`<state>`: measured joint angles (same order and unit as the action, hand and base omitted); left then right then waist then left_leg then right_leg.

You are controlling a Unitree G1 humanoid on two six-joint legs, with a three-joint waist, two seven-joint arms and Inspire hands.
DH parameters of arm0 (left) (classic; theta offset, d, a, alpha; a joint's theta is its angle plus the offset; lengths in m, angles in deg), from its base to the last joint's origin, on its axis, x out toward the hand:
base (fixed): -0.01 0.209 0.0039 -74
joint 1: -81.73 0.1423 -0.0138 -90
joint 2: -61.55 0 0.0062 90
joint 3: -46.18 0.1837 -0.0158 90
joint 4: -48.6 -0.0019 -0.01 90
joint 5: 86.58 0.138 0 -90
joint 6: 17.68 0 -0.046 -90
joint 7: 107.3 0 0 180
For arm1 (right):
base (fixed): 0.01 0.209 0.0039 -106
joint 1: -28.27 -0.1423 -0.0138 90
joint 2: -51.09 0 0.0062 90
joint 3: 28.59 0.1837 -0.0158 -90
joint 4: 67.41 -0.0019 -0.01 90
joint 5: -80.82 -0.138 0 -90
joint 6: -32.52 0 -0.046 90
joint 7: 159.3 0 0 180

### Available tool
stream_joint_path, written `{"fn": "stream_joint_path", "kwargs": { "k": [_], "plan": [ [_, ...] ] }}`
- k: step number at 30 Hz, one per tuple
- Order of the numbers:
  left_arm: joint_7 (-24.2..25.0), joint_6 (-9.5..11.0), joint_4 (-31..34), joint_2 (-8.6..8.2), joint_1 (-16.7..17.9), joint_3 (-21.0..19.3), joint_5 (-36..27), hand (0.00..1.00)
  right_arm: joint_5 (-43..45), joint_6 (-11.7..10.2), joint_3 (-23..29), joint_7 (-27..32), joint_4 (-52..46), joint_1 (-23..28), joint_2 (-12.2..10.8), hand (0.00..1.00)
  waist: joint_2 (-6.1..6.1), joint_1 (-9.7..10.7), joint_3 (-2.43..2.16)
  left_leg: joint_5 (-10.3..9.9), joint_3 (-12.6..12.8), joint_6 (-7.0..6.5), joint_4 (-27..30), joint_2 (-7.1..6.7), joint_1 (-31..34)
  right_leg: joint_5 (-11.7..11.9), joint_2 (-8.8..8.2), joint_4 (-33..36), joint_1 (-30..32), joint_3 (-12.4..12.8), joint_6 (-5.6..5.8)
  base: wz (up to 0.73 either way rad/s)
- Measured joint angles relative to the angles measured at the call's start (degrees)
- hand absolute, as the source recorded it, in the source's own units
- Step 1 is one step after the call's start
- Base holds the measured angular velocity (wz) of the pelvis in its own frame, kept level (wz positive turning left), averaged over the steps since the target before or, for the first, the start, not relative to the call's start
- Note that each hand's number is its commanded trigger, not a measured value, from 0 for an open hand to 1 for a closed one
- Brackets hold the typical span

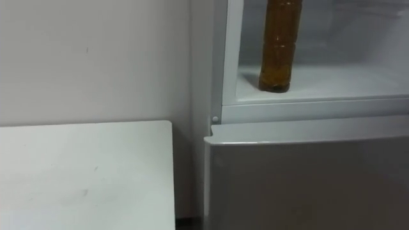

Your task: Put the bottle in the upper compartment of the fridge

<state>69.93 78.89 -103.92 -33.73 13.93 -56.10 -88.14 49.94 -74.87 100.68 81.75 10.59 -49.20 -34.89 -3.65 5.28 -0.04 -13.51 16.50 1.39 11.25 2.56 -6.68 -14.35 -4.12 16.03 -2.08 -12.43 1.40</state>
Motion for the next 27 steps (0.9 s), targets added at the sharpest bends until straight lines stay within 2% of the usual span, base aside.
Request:
{"fn": "stream_joint_path", "kwargs": {
  "k": [9,12,21,23,24,27],
  "plan": [
    [-0.05,0.0,0.05,0.0,-0.15,0.0,0.11,0.0,0.66,0.19,-1.22,-0.77,-0.44,0.0,0.0,0.0,-0.22,-0.12,0.11,0.0,-0.1,0.0,-0.35,0.0,0.04,0.01,0.04,-0.12,0.06,-0.04,-0.01,0.0],
    [0.16,0.01,-0.27,0.0,-0.36,0.01,1.03,0.0,3.76,1.2,-2.59,-0.77,-1.2,0.0,0.0,0.0,-0.24,-0.11,0.11,0.0,-0.09,0.0,-0.43,0.0,0.0,0.01,0.07,-0.12,0.06,-0.04,-0.01,0.0],
    [1.93,-0.04,-2.36,-0.02,-1.49,-0.08,2.39,0.0,17.14,1.83,-6.89,-1.47,-2.73,0.31,-0.02,0.0,-0.34,-0.8,0.17,0.0,-0.08,0.0,-0.43,-0.02,-0.12,0.0,0.0,0.44,0.15,-0.05,-0.01,0.0],
    [1.97,-0.03,-2.47,-0.02,-1.49,-0.51,2.38,0.0,18.22,2.09,-6.87,-2.56,-4.3,0.29,-0.01,0.0,-0.65,-1.05,0.36,0.0,-0.08,0.0,-0.44,-0.01,-0.31,-0.06,0.0,0.56,0.14,0.01,-0.1,-0.02],
    [1.9,-0.01,-2.76,0.02,-1.49,-1.07,2.35,0.0,19.38,2.13,-6.88,-3.23,-5.87,0.19,0.03,0.0,-1.09,-1.06,0.6,0.0,-0.08,0.01,-0.43,0.02,-0.49,-0.19,0.0,0.52,0.13,0.04,-0.21,0.0],
    [1.69,-0.02,-3.28,0.12,-1.45,-1.03,2.33,0.0,22.39,1.8,-6.92,-4.58,-9.7,-0.23,0.13,0.0,-2.3,-1.23,0.56,0.01,-0.09,0.01,-0.39,0.1,-0.49,-0.26,0.06,0.46,0.08,-0.02,-0.27,0.0]
  ]
}}
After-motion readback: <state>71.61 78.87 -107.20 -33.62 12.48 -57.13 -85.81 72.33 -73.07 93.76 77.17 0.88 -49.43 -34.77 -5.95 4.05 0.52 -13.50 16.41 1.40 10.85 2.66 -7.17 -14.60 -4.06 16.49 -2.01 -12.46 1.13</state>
